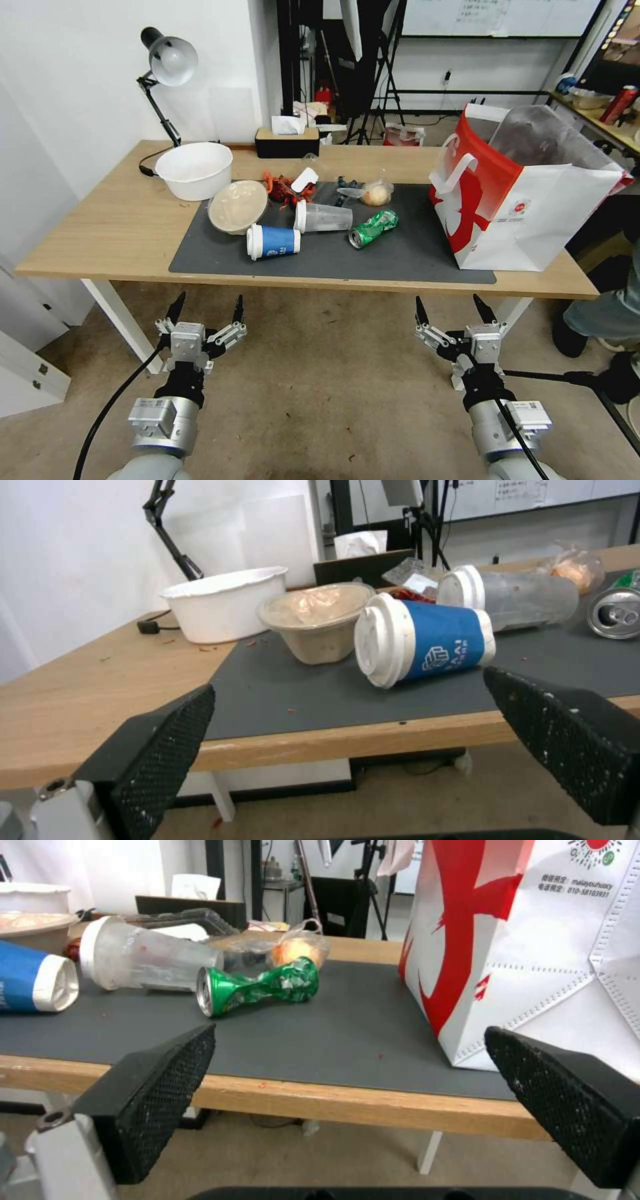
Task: Pick up the trash from the table and place it into the takeout bag.
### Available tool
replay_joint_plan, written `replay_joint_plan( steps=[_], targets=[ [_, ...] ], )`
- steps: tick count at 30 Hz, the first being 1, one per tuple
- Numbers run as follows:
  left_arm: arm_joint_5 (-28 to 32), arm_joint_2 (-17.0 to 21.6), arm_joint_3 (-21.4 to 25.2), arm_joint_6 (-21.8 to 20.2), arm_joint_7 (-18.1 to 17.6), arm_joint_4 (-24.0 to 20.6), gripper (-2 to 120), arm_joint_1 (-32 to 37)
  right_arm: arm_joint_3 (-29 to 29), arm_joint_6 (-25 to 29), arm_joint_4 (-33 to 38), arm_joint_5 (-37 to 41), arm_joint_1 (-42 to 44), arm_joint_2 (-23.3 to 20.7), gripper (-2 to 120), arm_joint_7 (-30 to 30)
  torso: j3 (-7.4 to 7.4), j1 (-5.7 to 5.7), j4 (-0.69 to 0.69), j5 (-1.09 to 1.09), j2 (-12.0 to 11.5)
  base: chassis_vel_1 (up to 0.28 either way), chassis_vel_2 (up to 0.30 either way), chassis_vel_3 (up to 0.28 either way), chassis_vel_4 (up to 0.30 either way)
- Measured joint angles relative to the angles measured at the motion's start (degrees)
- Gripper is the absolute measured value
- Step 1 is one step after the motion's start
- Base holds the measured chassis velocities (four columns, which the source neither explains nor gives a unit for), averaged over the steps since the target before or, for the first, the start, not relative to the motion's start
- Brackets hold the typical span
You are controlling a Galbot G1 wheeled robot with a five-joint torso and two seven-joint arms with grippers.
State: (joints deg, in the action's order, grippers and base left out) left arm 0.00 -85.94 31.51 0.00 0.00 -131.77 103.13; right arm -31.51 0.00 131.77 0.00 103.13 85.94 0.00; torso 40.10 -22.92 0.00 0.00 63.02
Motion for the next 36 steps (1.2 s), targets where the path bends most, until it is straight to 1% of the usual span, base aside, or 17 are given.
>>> replay_joint_plan(
  steps=[31, 33, 34, 35, 36],
  targets=[
    [0.01, -0.01, 0.0, -0.03, 0.0, 0.0, 100, -0.02, 0.0, -0.17, 0.0, 0.01, -0.16, 0.03, 100, 0.0, 0.0, 0.0, 0.0, 0.0, 0.0, 0.0, 0.0, 0.0, 0.0],
    [0.1, -0.1, -0.05, -0.35, 0.0, -0.01, 100, -0.23, 0.0, -1.39, 0.14, 0.09, -1.1, 0.43, 100, 0.0, 0.0, 0.0, -0.02, 0.01, 0.0, 0.0, 0.0, 0.0, 0.0],
    [0.35, -0.32, -0.21, -1.11, 0.04, -0.04, 100, -0.71, 0.0, -4.53, 0.7, 0.31, -3.62, 1.46, 100, 0.0, 0.0, 0.0, -0.01, 0.0, 0.0, 0.0, 0.0, 0.0, 0.0],
    [0.35, -0.32, -0.21, -1.11, 0.04, -0.04, 100, -0.71, 0.0, -4.53, 0.7, 0.31, -3.62, 1.46, 100, 0.0, 0.0, 0.0, -0.01, 0.0, 0.0, 0.0, 0.0, 0.0, 0.0],
    [0.51, -0.42, -0.2, -1.63, 0.03, -0.03, 100, -0.91, 0.02, -6.93, 1.14, 0.51, -5.55, 2.28, 100, 0.0, 0.01, 0.0, 0.0, -0.01, 0.0, 0.0, 0.0, 0.0, 0.0]
  ],
)
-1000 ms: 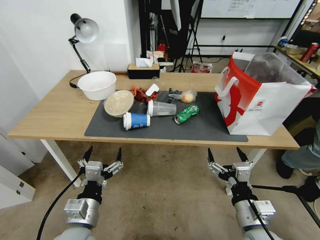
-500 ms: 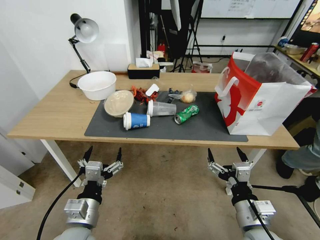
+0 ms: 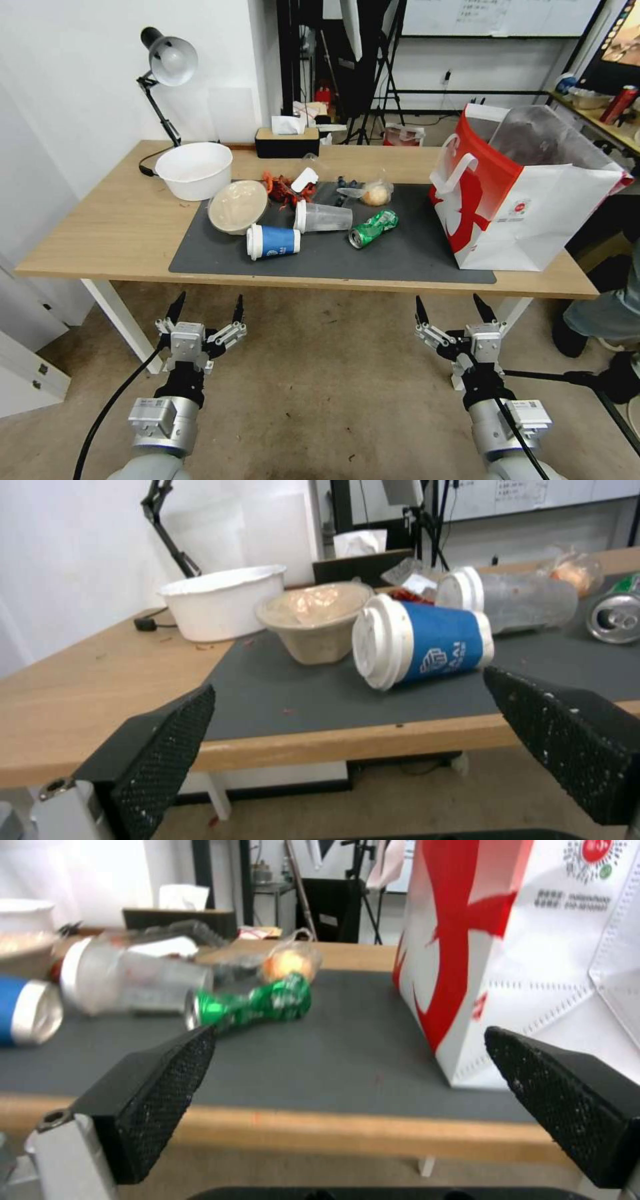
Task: Pick up the trash from the table and place it into the takeout bag.
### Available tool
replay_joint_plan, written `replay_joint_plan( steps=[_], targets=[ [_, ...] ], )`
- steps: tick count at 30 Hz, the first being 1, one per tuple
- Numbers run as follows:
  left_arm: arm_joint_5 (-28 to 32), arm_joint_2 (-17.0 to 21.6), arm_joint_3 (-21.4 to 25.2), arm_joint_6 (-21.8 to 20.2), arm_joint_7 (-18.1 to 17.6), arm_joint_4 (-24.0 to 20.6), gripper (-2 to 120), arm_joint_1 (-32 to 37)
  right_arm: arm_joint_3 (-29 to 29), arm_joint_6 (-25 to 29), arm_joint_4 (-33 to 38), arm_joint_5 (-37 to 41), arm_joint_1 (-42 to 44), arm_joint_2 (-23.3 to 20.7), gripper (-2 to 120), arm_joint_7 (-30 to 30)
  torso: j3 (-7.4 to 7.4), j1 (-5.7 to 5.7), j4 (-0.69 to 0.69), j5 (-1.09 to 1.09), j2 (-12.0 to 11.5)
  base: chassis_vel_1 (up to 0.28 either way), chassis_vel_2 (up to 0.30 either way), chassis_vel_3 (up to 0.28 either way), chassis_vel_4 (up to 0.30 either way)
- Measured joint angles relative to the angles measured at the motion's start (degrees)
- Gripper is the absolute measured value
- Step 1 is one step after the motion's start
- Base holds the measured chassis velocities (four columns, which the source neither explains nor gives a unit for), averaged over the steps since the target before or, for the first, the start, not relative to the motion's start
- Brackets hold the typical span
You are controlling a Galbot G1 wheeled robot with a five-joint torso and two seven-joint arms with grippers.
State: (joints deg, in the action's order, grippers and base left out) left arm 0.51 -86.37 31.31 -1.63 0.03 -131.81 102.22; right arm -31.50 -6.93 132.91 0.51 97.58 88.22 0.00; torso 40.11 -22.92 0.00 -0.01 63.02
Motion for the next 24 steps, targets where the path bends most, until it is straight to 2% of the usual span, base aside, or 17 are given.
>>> replay_joint_plan(
  steps=[1, 2, 4, 5, 6, 8, 11, 12, 16, 22, 24],
  targets=[
    [0.38, -0.35, -0.18, -1.22, 0.0, -0.06, 100, -0.74, 0.02, -2.55, 0.46, 0.2, -2.04, 0.83, 100, 0.02, 0.0, 0.0, 0.01, 0.0, 0.0, 0.0, 0.0, 0.0, 0.0],
    [0.38, -0.35, -0.18, -1.22, 0.0, -0.06, 100, -0.74, 0.02, -2.55, 0.46, 0.2, -2.04, 0.83, 100, 0.02, 0.0, 0.0, 0.01, 0.0, 0.0, 0.0, 0.0, 0.0, 0.0],
    [1.41, -1.22, -0.76, -4.36, 0.07, -0.25, 100, -2.49, 0.03, -6.41, 1.15, 0.48, -5.1, 2.09, 100, 0.07, 0.0, 0.0, 0.0, 0.02, 0.0, 0.0, 0.0, 0.0, 0.0],
    [2.4, -2.03, -1.3, -7.42, 0.14, -0.5, 100, -4.1, 0.04, -9.68, 1.67, 1.0, -7.84, 3.21, 100, 0.08, 0.0, 0.0, -0.01, 0.02, 0.0, 0.0, 0.0, 0.0, 0.0],
    [2.4, -2.03, -1.3, -7.42, 0.14, -0.5, 100, -4.1, 0.04, -9.68, 1.67, 1.0, -7.84, 3.21, 100, 0.08, 0.0, 0.0, -0.01, 0.02, 0.0, 0.0, 0.0, 0.0, 0.0],
    [3.89, -3.31, -2.16, -12.07, 0.29, -0.84, 100, -6.64, 0.79, -11.02, 0.85, 4.41, -10.52, 3.9, 100, -0.58, 0.0, -0.01, 0.01, 0.01, 0.0, 0.0, 0.0, 0.0, 0.0],
    [4.59, -3.83, -2.4, -13.91, 0.33, -0.9, 100, -7.93, 1.07, -10.61, -0.15, 5.78, -11.24, 3.82, 100, -1.16, 0.01, -0.04, 0.0, -0.02, 0.0, 0.0, 0.0, 0.0, 0.0],
    [5.53, -4.59, -2.85, -16.0, 0.37, -0.91, 100, -9.45, 1.34, -10.08, -0.68, 6.66, -11.49, 3.59, 100, -1.38, 0.01, -0.03, 0.01, 0.0, 0.0, 0.0, 0.0, 0.0, 0.0],
    [6.79, -5.5, -3.35, -18.25, 0.47, -0.71, 100, -11.42, 1.66, -9.38, -1.28, 8.67, -11.97, 3.22, 100, -1.81, 0.0, -0.03, -0.02, 0.03, 0.0, 0.0, 0.0, 0.0, 0.0],
    [7.58, -5.21, -4.05, -19.12, 0.7, 0.06, 100, -13.34, 2.7, -8.72, -4.76, 22.52, -15.82, 1.74, 100, -6.92, 0.0, -0.01, 0.0, 0.01, 0.0, 0.0, 0.0, 0.0, 0.0],
    [7.59, -5.15, -4.16, -19.09, 0.72, 0.1, 100, -13.43, 2.76, -8.78, -5.11, 23.97, -16.26, 1.65, 100, -7.63, 0.0, -0.01, 0.0, 0.01, 0.0, 0.0, 0.0, 0.0, 0.0]
  ],
)
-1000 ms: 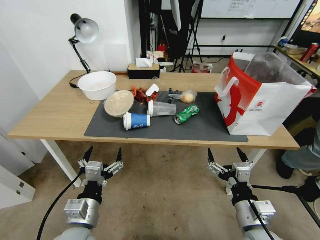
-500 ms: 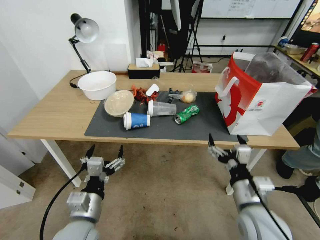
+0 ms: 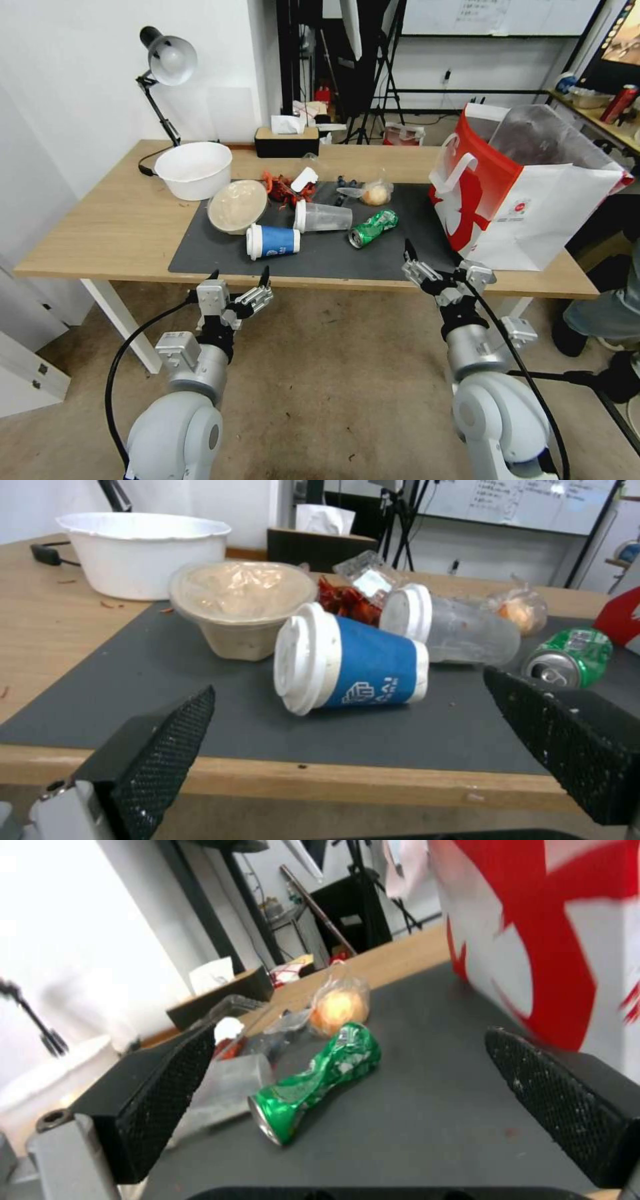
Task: Pick up the trash from the table and place it into the takeout bag.
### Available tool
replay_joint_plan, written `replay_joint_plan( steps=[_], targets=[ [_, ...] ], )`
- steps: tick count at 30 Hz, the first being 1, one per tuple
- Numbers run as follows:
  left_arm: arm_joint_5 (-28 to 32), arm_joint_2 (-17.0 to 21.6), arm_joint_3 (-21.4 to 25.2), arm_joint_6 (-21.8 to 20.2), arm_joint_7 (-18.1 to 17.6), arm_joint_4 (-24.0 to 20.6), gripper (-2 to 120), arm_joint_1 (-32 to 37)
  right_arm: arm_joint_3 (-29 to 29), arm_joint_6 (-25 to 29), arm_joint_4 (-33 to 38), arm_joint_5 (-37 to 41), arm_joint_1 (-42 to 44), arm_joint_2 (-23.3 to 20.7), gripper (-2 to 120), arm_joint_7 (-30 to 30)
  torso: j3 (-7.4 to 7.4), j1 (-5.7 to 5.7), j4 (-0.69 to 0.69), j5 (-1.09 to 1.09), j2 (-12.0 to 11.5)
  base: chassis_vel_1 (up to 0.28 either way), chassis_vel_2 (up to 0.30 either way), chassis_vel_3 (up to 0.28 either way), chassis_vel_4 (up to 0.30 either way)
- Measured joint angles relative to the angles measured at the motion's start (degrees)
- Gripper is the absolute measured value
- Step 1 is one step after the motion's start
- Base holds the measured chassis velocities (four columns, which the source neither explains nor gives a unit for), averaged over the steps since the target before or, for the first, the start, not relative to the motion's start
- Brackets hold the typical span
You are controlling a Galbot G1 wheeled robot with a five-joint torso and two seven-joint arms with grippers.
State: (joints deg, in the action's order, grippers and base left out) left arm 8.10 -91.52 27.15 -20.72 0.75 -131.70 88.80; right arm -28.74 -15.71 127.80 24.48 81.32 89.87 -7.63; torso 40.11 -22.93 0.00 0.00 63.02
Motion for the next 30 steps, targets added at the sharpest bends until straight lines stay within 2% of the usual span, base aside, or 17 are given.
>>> replay_joint_plan(
  steps=[1, 5, 8, 12, 14, 20, 30],
  targets=[
    [0.02, 0.14, -0.32, 0.12, 0.07, 0.04, 100, -0.12, 0.15, -0.32, -0.98, 4.1, -1.18, -0.25, 100, -1.71, 0.0, 0.0, -0.01, 0.0, 0.0, 0.0, 0.0, 0.0, 0.0],
    [0.02, 0.19, -0.33, 0.58, 0.1, -0.06, 100, 0.13, 0.74, -1.12, -2.95, 10.22, -3.65, -0.61, 100, -4.33, 0.0, 0.0, -0.01, 0.0, 0.0, 0.0, 0.0, 0.0, 0.0],
    [0.01, 0.06, 0.17, 1.18, 0.1, -0.68, 100, 0.66, 2.47, -2.8, -6.31, 18.66, -8.79, -0.9, 100, -9.2, 0.0, 0.0, 0.0, 0.01, 0.0, 0.0, 0.0, 0.0, 0.0],
    [-0.01, -0.02, 0.4, 1.36, 0.1, -1.03, 100, 1.03, 3.43, -3.52, -8.08, 22.27, -11.81, -0.87, 100, -11.83, 0.0, 0.0, 0.0, 0.0, 0.0, 0.0, 0.0, 0.0, 0.0],
    [-0.03, -0.17, 0.78, 1.78, 0.08, -1.46, 100, 1.61, 4.89, -4.76, -10.52, 25.33, -15.77, -0.63, 100, -15.8, 0.0, 0.01, 0.0, 0.01, 0.0, 0.0, 0.0, 0.0, 0.0],
    [-0.17, -0.34, 1.26, 2.44, 0.0, -1.98, 100, 2.46, 7.24, -6.96, -14.69, 26.83, -21.09, 0.27, 100, -21.23, 0.0, 0.01, 0.0, 0.0, 0.0, 0.0, 0.0, 0.0, 0.0],
    [-0.45, -0.61, 1.64, 3.15, -0.16, -2.24, 100, 3.15, 8.84, -9.61, -20.38, 27.59, -25.55, 1.03, 100, -25.86, 0.0, 0.01, 0.0, 0.0, 0.0, 0.0, 0.0, 0.0, 0.0]
  ],
)
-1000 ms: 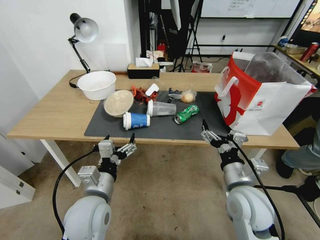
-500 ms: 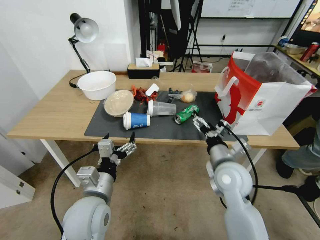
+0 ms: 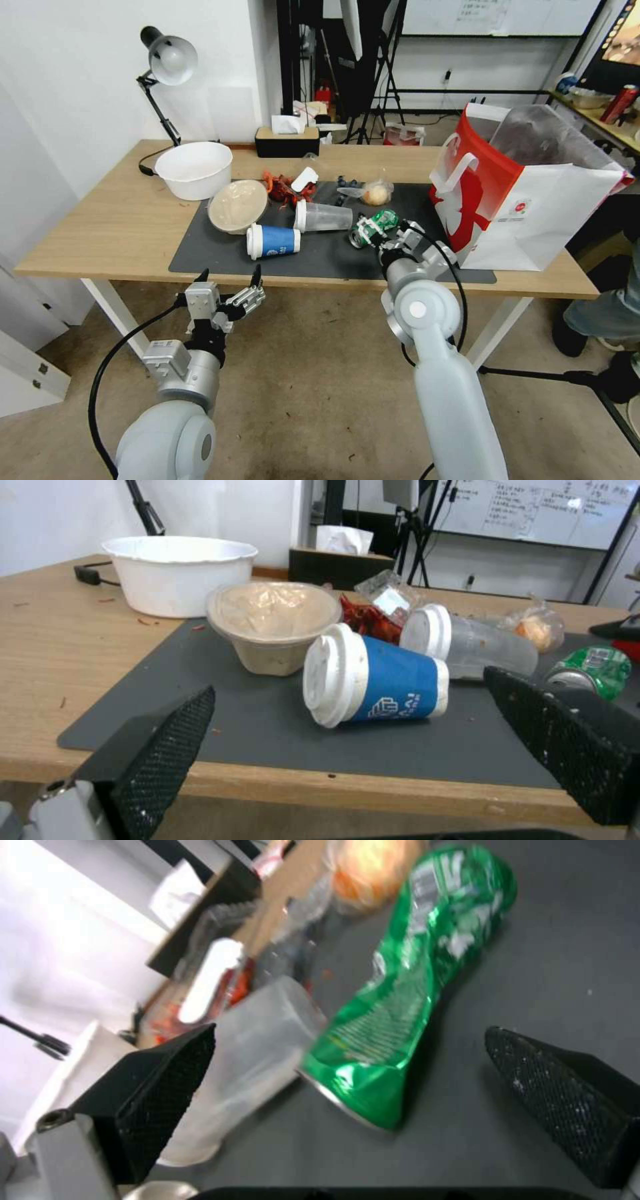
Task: Pick up the trash from the table and place it into the takeout bag.
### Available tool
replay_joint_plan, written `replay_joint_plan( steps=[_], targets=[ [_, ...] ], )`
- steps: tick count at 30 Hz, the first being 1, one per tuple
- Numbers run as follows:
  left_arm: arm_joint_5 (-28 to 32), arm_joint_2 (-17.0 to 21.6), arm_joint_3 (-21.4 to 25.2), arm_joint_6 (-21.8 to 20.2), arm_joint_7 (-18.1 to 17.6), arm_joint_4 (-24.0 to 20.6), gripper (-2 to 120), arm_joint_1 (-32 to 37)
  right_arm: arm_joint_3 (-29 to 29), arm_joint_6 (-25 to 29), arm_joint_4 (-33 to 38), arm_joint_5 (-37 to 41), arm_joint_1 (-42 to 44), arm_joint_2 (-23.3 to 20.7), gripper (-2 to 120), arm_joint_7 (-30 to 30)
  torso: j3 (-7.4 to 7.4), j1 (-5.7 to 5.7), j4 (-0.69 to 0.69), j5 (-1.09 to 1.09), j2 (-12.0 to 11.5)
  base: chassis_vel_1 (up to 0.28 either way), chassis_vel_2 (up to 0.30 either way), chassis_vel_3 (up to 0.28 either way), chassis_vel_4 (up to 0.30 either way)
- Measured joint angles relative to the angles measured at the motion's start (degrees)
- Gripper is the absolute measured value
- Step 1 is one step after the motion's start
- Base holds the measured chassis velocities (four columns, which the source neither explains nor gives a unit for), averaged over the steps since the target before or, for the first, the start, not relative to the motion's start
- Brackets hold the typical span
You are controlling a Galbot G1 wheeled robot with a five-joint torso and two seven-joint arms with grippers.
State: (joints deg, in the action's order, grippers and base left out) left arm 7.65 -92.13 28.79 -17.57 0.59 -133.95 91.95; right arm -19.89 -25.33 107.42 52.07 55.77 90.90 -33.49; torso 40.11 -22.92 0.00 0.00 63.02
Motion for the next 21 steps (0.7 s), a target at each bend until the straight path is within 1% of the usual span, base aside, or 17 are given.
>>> replay_joint_plan(
  steps=[5, 11, 13, 14, 15, 17, 18, 19, 20, 21],
  targets=[
    [-0.16, -0.01, 0.0, 0.36, -0.02, 0.0, 100, 0.2, 0.02, -0.19, -3.55, 0.36, -1.99, 0.48, 100, -1.17, 0.0, 0.0, 0.0, 0.0, 0.0, 0.0, 0.0, 0.0, 0.0],
    [-0.22, -0.02, 0.0, 0.55, -0.04, 0.13, 100, 0.22, -0.39, 0.16, -5.0, 1.1, -2.83, 0.75, 99, -1.38, 0.0, 0.0, 0.0, 0.0, 0.0, 0.0, 0.0, 0.0, 0.0],
    [-0.26, -0.02, -0.02, 0.81, -0.04, 0.31, 100, 0.23, -0.7, 0.33, -5.73, 1.77, -3.4, 0.99, 90, -1.63, 0.0, 0.0, 0.0, 0.01, 0.0, 0.0, 0.0, 0.0, 0.0],
    [-0.26, -0.02, -0.02, 0.81, -0.04, 0.31, 100, 0.23, -0.7, 0.33, -5.73, 1.77, -3.4, 0.99, 90, -1.63, 0.0, 0.0, 0.0, 0.01, 0.0, 0.0, 0.0, 0.0, 0.0],
    [-0.27, -0.02, -0.02, 0.88, -0.04, 0.34, 100, 0.23, -0.74, 0.35, -5.85, 1.87, -3.49, 1.05, 88, -1.65, 0.0, 0.0, 0.0, 0.01, 0.0, 0.0, 0.0, 0.0, 0.0],
    [-0.29, -0.02, -0.04, 1.03, -0.05, 0.42, 100, 0.24, -0.78, 0.36, -6.12, 2.2, -3.63, 1.22, 77, -1.68, 0.0, 0.0, 0.0, 0.0, 0.0, 0.0, 0.0, 0.0, 0.0],
    [-0.29, -0.02, -0.04, 1.03, -0.05, 0.42, 100, 0.24, -0.78, 0.36, -6.12, 2.2, -3.63, 1.22, 77, -1.68, 0.0, 0.0, 0.0, 0.0, 0.0, 0.0, 0.0, 0.0, 0.0],
    [-0.3, -0.02, -0.05, 1.16, -0.05, 0.47, 100, 0.24, -0.78, 0.36, -6.19, 2.39, -3.63, 1.22, 69, -1.72, 0.0, 0.0, 0.0, 0.0, 0.0, 0.0, 0.0, 0.0, 0.0],
    [-0.3, -0.02, -0.05, 1.16, -0.05, 0.47, 100, 0.24, -0.78, 0.36, -6.19, 2.39, -3.63, 1.22, 69, -1.72, 0.0, 0.0, 0.0, 0.0, 0.0, 0.0, 0.0, 0.0, 0.0],
    [-0.31, -0.02, -0.05, 1.36, -0.06, 0.56, 100, 0.25, -0.78, 0.34, -6.21, 2.61, -3.58, 1.23, 63, -1.82, 0.0, 0.0, 0.0, 0.0, 0.0, 0.0, 0.0, 0.0, 0.0]
  ],
)
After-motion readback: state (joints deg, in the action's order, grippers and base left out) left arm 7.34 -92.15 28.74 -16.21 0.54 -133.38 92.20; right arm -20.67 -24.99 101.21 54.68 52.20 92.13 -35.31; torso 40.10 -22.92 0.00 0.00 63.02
